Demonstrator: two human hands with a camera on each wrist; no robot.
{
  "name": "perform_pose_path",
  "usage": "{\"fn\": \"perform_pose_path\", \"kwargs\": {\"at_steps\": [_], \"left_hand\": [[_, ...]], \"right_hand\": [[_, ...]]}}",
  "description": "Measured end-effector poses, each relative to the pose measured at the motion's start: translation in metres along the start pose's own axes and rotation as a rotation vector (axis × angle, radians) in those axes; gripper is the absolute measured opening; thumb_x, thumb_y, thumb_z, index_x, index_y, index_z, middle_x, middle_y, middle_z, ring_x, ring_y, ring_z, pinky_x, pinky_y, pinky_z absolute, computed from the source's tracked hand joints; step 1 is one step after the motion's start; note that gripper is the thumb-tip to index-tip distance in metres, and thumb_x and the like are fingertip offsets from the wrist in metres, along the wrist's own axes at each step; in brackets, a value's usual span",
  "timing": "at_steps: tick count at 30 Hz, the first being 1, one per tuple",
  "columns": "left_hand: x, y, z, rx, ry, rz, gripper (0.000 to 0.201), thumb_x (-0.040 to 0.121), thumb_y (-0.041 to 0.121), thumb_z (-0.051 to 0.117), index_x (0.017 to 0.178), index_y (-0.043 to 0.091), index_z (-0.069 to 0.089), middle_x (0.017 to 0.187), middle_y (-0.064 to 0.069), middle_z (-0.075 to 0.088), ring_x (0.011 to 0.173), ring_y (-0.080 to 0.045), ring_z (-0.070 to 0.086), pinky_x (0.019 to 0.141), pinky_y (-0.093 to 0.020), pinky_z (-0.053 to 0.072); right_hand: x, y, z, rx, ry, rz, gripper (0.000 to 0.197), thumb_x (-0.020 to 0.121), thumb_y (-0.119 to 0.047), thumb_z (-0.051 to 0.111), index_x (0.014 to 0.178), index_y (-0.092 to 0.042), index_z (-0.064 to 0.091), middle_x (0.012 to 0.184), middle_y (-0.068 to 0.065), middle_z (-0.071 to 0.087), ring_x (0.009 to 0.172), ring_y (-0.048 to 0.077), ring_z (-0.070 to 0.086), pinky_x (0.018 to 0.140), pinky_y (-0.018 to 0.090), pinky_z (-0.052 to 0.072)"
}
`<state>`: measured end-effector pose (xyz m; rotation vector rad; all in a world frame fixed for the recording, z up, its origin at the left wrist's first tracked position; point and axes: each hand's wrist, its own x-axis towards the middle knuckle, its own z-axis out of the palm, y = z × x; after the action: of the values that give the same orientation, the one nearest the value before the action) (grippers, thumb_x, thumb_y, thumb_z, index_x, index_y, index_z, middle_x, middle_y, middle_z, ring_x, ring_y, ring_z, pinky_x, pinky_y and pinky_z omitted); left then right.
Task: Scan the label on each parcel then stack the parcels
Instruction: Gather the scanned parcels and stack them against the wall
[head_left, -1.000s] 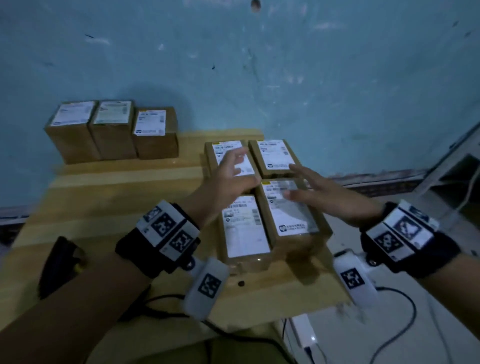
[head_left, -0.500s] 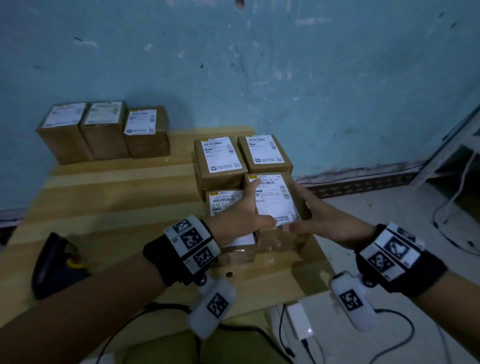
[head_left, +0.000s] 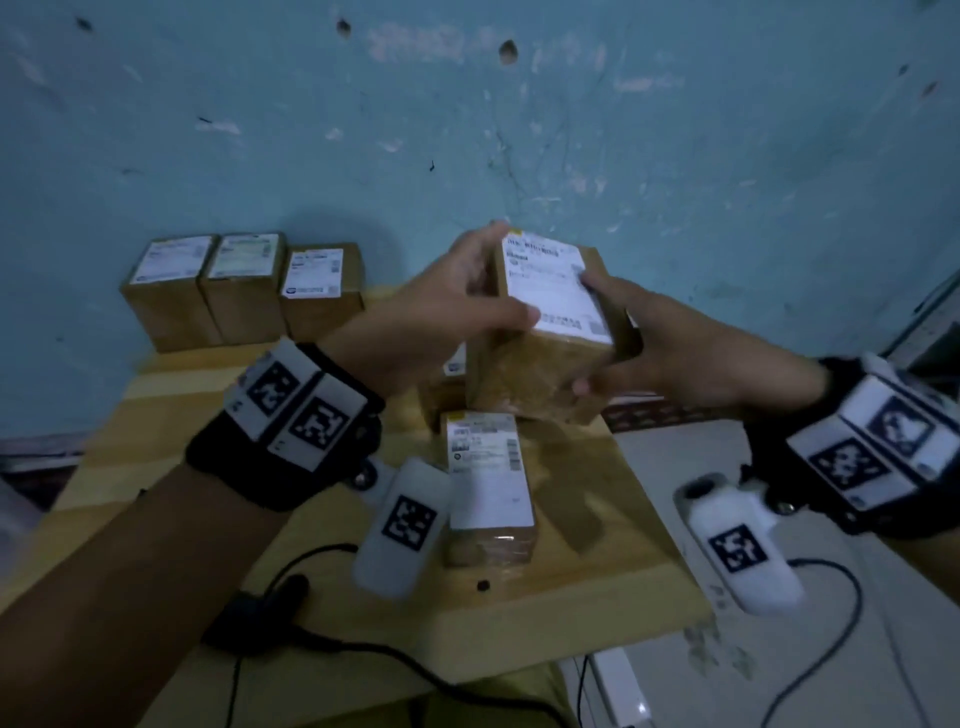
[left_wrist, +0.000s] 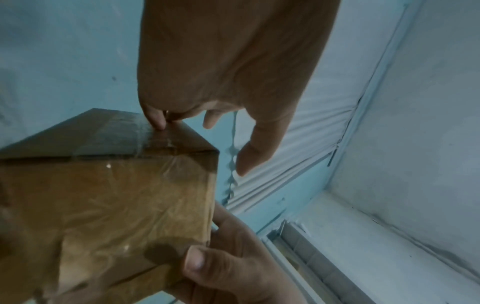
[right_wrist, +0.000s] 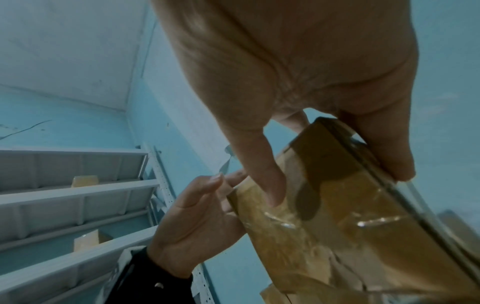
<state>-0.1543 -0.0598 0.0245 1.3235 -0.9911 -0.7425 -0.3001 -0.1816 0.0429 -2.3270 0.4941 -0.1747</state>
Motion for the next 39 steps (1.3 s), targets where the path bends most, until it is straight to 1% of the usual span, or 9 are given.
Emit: {"fn": "perform_pose_path", "kwargs": {"at_steps": [6,10,16,19,24,28,30,35,39], "left_hand": [[0.010,0.015,-0.070,0.169,0.138,0.034,0.096,0.062,-0.006,0.074,0.146,0.008,0.028,0.144,-0.004,0.044,0.130,-0.012,0.045,0.097,-0.019,0.047],[0.019,0.015,-0.115,0.378,0.273,0.046,0.080,0.072,-0.012,0.069,0.143,0.005,0.035,0.143,-0.007,0.044,0.125,-0.010,0.045,0.097,-0.017,0.045],[0.050,0.011,-0.188,0.516,0.494,0.135,0.054,0.078,-0.006,0.067,0.129,-0.005,0.051,0.128,-0.011,0.055,0.110,-0.011,0.052,0.095,-0.019,0.046],[0.066,-0.004,-0.229,0.547,0.546,0.158,0.049,0.082,-0.006,0.063,0.129,-0.006,0.050,0.130,-0.014,0.054,0.112,-0.013,0.052,0.087,-0.009,0.046],[0.083,-0.062,-0.277,0.606,0.545,0.045,0.049,0.086,-0.005,0.058,0.134,-0.006,0.044,0.142,-0.018,0.043,0.135,-0.023,0.040,0.104,-0.017,0.031],[0.093,-0.090,-0.285,0.471,0.590,0.079,0.052,0.088,-0.009,0.053,0.138,-0.003,0.039,0.143,-0.014,0.042,0.121,-0.009,0.042,0.084,0.003,0.040],[0.099,-0.091,-0.284,0.426,0.602,0.103,0.052,0.088,-0.010,0.052,0.138,-0.004,0.039,0.142,-0.015,0.044,0.119,-0.009,0.044,0.078,0.004,0.041],[0.105,-0.095,-0.282,0.423,0.555,0.114,0.051,0.089,-0.010,0.051,0.138,-0.006,0.037,0.144,-0.017,0.041,0.125,-0.015,0.044,0.081,0.003,0.041],[0.102,-0.105,-0.283,0.595,0.555,0.062,0.050,0.090,-0.002,0.054,0.139,-0.001,0.039,0.146,-0.013,0.040,0.137,-0.021,0.037,0.102,-0.012,0.031]], "right_hand": [[0.077,-0.040,0.015,-0.040,0.067,-0.141,0.088,0.075,-0.006,0.074,0.147,-0.009,0.023,0.123,-0.004,0.040,0.111,0.006,0.040,0.077,0.009,0.035],[0.132,-0.064,0.032,-0.102,0.095,-0.234,0.076,0.078,-0.008,0.071,0.143,-0.007,0.031,0.121,0.001,0.048,0.105,0.007,0.042,0.065,0.007,0.037],[0.226,-0.099,0.055,-0.176,0.093,-0.249,0.076,0.085,-0.020,0.066,0.147,-0.006,0.024,0.148,0.010,0.037,0.132,0.021,0.039,0.096,0.018,0.031],[0.273,-0.111,0.076,-0.242,0.066,-0.254,0.071,0.088,-0.027,0.063,0.145,-0.004,0.027,0.148,0.012,0.036,0.133,0.024,0.038,0.095,0.020,0.030],[0.343,-0.094,0.138,-0.181,0.013,-0.136,0.080,0.082,-0.029,0.069,0.146,-0.008,0.027,0.146,0.013,0.039,0.130,0.028,0.042,0.099,0.028,0.037],[0.365,-0.074,0.167,-0.084,0.091,-0.110,0.083,0.074,-0.021,0.077,0.143,-0.011,0.032,0.138,0.014,0.044,0.124,0.029,0.048,0.096,0.030,0.041],[0.369,-0.073,0.164,-0.095,0.092,-0.108,0.080,0.074,-0.021,0.077,0.141,-0.010,0.036,0.138,0.015,0.045,0.123,0.028,0.049,0.096,0.029,0.042],[0.368,-0.074,0.150,-0.137,0.140,-0.072,0.077,0.073,-0.020,0.077,0.139,-0.008,0.039,0.138,0.013,0.045,0.120,0.029,0.051,0.096,0.032,0.045],[0.362,-0.067,0.164,-0.157,0.148,-0.049,0.076,0.081,-0.017,0.070,0.144,-0.010,0.029,0.144,0.016,0.029,0.128,0.030,0.042,0.105,0.033,0.036]]}}
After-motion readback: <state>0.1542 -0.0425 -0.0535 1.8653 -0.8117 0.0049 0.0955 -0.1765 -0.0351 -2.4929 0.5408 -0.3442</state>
